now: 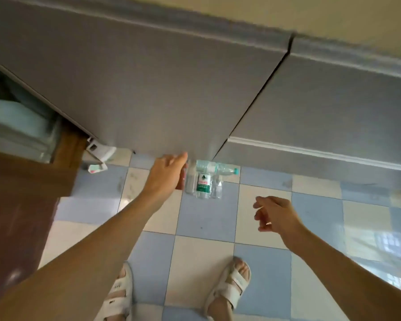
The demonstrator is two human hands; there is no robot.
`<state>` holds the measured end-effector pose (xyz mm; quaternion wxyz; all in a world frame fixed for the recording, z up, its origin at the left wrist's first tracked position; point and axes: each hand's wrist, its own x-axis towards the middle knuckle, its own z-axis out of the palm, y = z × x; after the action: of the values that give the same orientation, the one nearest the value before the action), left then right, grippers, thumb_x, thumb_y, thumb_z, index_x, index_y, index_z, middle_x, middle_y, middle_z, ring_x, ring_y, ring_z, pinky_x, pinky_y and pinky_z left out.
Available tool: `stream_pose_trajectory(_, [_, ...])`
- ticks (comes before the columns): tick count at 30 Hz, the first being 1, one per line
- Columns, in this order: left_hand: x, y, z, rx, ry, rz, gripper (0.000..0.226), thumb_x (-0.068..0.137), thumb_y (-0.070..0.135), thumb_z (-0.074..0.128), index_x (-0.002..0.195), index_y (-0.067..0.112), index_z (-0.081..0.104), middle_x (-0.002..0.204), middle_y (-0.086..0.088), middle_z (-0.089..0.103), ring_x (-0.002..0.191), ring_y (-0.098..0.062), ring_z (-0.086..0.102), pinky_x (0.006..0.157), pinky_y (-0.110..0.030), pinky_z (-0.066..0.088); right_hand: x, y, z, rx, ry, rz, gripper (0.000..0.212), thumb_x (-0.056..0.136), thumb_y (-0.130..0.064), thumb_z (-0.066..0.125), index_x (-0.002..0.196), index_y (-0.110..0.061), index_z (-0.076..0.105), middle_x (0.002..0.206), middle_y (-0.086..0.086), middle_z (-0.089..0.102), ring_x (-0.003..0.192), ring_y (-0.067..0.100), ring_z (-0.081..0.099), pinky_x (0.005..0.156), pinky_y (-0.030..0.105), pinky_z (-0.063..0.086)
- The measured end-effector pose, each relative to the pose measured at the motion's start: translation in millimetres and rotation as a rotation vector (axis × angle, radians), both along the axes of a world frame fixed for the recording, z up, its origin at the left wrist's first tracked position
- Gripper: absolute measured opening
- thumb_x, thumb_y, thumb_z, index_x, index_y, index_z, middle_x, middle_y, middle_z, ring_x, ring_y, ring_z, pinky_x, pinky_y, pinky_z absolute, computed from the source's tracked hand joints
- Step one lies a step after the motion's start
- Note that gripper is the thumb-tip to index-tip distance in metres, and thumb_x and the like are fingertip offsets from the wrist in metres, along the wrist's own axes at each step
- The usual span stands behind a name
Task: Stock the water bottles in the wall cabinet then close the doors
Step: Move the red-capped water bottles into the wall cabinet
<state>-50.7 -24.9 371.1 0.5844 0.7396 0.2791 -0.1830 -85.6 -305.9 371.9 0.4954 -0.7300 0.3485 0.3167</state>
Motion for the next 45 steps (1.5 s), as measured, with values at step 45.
stream_pose_trajectory(45, [-7.5,-67.3,-358.4,0.511,-0.408,-0.446,0.071,0.086,0.021,0.080,0.148,0.025,0.045,0.144,0.004,0.048,0.129,-0.018,0.039,0.098,-0.030,0.042,65.1,18.2,-331.6,-0.028,-0.400,0.164,0.026,0.092,-0.031,0.069,0.093,-0.017,0.047,0.066,0.003,0.058,0.041,0.001,0.045,0.040,0.017,0.037])
